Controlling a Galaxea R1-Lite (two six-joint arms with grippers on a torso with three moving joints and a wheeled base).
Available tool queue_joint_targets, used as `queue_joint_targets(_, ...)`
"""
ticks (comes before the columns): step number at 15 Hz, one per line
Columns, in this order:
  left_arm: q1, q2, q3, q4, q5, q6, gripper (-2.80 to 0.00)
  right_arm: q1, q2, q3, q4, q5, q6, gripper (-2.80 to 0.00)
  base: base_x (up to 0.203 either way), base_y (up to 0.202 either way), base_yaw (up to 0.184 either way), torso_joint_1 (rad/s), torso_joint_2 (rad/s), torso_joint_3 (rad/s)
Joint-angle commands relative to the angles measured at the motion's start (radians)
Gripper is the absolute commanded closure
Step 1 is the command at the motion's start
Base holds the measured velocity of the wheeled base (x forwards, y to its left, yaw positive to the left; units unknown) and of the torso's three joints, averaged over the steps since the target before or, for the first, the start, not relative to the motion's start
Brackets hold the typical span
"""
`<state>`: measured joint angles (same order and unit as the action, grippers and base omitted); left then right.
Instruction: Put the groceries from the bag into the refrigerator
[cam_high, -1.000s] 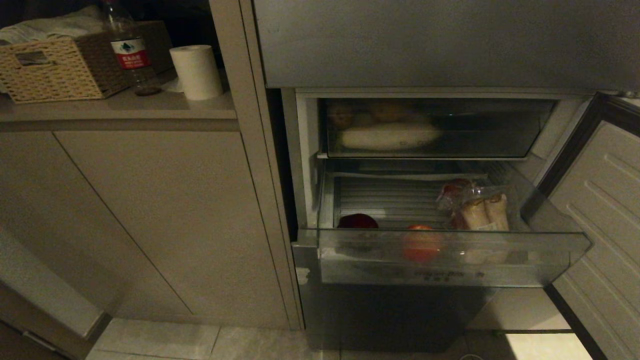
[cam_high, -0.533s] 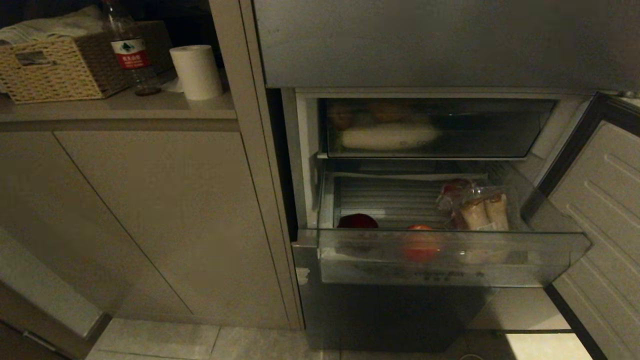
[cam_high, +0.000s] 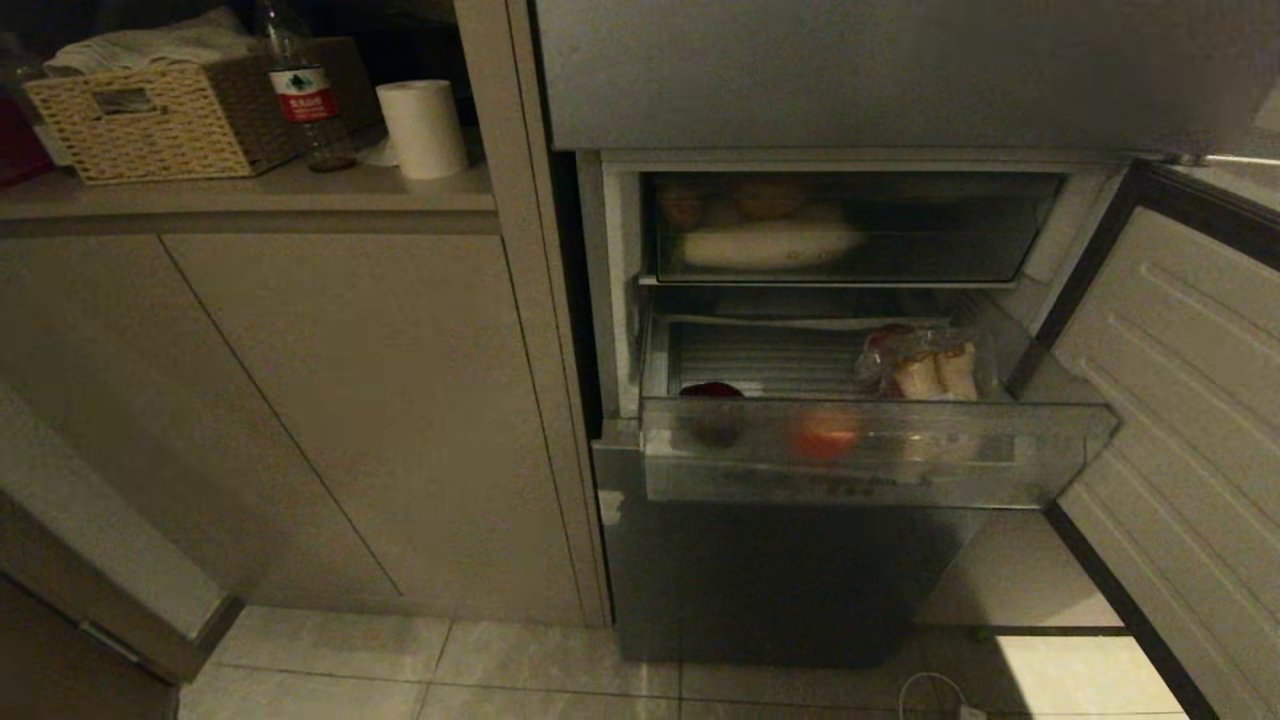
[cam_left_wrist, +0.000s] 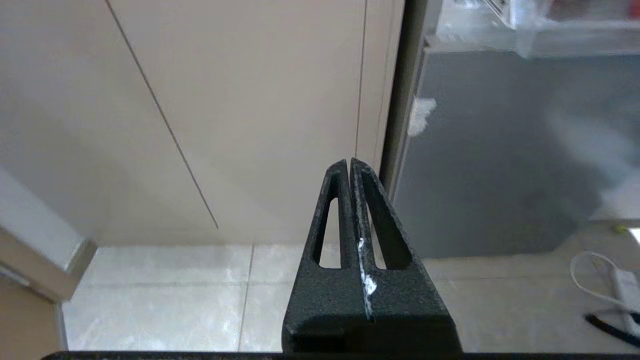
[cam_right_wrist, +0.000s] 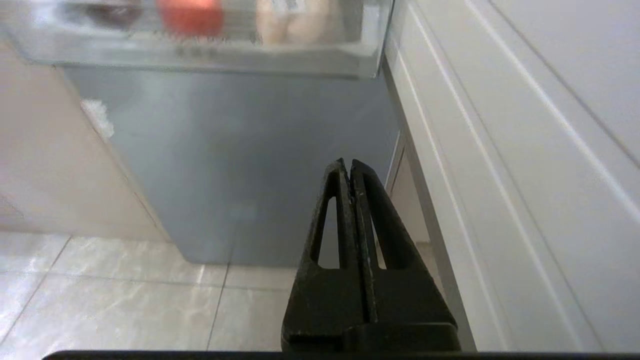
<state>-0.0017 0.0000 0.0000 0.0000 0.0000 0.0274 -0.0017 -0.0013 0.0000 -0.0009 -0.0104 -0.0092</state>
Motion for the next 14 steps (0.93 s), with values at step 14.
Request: queue_joint_targets(14,0.0,0.002,0.0,-0.002,0.002,-0.001,0.0,0.0,0.001,0.0,-0.001,0.0,0.012,0.0,-0.145,0.0,0.001,0.001,0.0,0.003)
